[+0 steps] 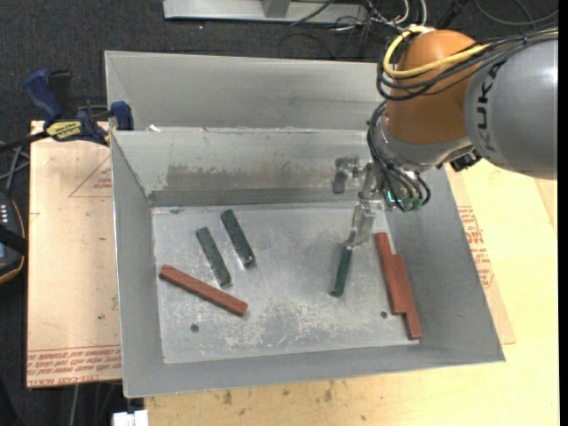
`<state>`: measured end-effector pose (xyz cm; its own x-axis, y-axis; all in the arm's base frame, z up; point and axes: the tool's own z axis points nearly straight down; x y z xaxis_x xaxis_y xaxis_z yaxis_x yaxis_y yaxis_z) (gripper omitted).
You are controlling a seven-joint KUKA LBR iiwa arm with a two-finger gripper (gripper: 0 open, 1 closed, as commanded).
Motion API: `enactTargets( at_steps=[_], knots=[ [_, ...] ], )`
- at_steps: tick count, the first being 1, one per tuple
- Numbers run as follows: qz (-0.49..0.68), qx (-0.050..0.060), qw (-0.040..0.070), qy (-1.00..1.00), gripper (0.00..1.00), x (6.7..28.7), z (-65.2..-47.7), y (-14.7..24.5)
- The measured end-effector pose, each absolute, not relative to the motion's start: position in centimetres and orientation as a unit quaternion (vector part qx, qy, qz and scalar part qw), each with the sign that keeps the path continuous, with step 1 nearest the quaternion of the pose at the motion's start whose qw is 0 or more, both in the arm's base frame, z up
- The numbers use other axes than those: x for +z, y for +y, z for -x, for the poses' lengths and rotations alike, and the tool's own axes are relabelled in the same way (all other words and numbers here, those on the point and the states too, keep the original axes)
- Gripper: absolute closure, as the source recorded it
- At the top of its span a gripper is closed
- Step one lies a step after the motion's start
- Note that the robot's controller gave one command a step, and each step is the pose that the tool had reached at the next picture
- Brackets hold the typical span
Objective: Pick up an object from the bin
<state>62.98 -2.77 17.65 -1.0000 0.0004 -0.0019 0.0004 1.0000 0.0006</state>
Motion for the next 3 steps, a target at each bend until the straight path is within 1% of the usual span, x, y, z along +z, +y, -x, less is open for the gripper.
enactTargets(
  at_steps=[1, 2, 3],
  knots=[
    [0.040, 0.000, 0.005, 0.999, 0.00, 15.9, -60.8, -3.3],
    [0.172, 0.000, 0.001, 0.985, 0.00, 11.6, -58.9, -4.0],
    [0.353, 0.000, 0.001, 0.936, 1.00, 7.1, -59.6, -5.3]
  ],
)
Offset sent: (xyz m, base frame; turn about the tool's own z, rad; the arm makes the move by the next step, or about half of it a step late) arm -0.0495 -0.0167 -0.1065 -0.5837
